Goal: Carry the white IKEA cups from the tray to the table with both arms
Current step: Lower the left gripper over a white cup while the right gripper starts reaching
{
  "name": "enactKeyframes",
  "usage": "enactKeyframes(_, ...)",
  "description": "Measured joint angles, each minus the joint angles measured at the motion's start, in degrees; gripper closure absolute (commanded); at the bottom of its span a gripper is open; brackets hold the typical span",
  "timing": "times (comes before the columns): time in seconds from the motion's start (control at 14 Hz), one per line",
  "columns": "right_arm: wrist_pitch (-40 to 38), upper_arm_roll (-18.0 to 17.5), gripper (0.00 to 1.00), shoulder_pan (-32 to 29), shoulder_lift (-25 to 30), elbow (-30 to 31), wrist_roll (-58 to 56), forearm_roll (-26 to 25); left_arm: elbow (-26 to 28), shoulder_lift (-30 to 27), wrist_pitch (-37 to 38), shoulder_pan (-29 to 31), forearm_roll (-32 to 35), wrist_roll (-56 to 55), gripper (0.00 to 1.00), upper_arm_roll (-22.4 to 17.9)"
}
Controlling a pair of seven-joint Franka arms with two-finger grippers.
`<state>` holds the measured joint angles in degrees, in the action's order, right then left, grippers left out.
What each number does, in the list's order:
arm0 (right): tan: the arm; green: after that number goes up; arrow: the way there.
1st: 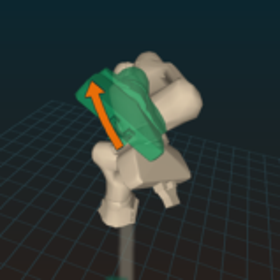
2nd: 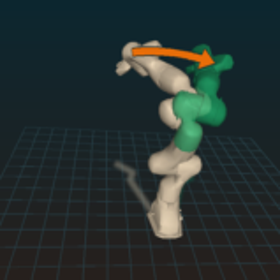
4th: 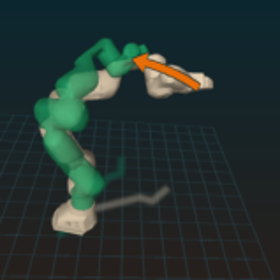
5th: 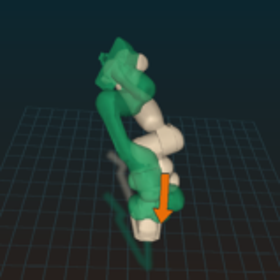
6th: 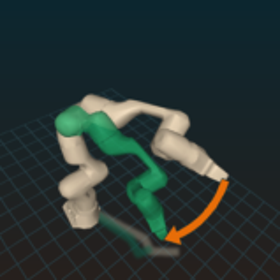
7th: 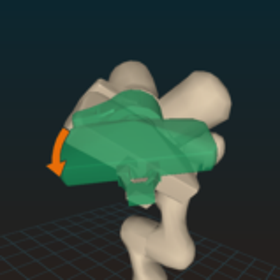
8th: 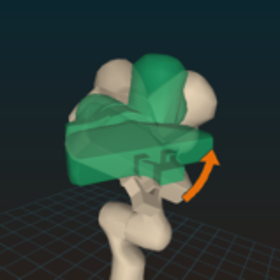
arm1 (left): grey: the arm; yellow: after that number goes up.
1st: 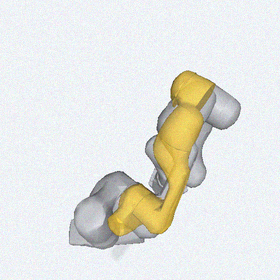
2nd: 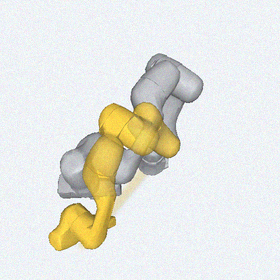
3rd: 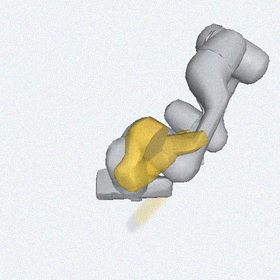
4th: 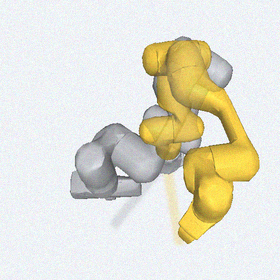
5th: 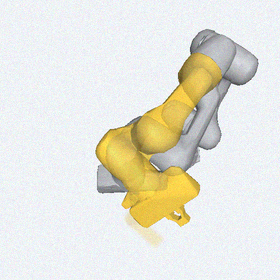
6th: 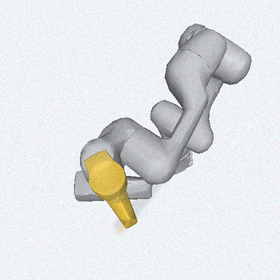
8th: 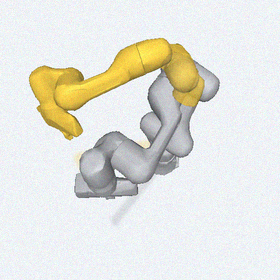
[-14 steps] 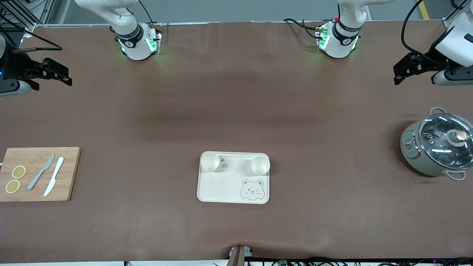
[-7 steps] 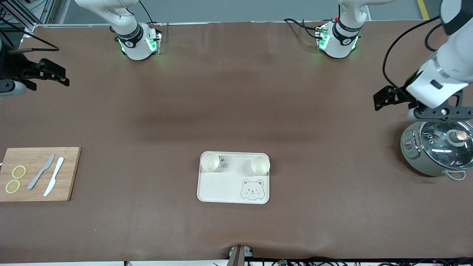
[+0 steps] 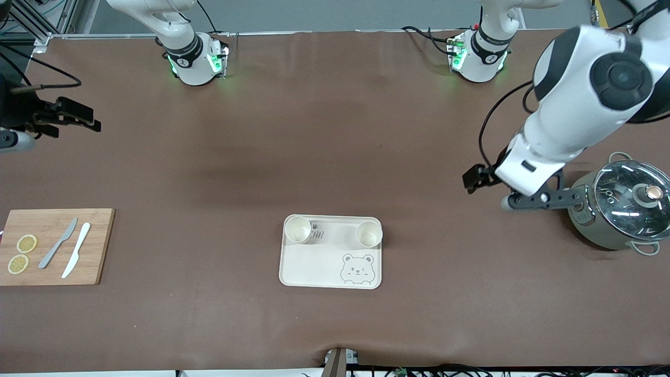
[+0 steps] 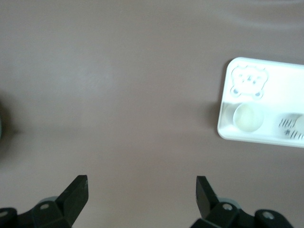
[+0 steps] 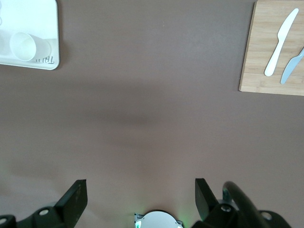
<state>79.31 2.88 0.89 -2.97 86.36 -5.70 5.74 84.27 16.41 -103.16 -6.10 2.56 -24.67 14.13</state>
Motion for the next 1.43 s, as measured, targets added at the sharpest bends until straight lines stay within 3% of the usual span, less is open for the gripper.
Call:
enactKeyframes(0.5, 0.64, 0.11, 0.0, -3.41, -6.51, -0.3, -0.2, -0.01, -0.19, 9.87, -11.53, -4.38, 0.0, -11.41, 0.0, 0.02)
enactKeyframes(0.86, 1.13, -0.08, 0.0, -3.59, -7.42, -0.63, -0.21, 0.44, -0.2, 15.01, -18.55, -6.58, 0.0, -16.14, 0.0, -0.01)
enactKeyframes(1.21, 1.88, -0.55, 0.0, -3.42, -13.64, -0.51, -0.24, 0.46, -0.26, 21.26, -25.93, -10.18, 0.0, -19.37, 0.21, -0.08)
enactKeyframes(1.43, 2.93, -0.73, 0.0, -2.75, -14.13, -0.6, -0.04, 0.54, -0.3, 23.02, -26.98, -12.4, 1.71, -20.67, 0.32, -0.1)
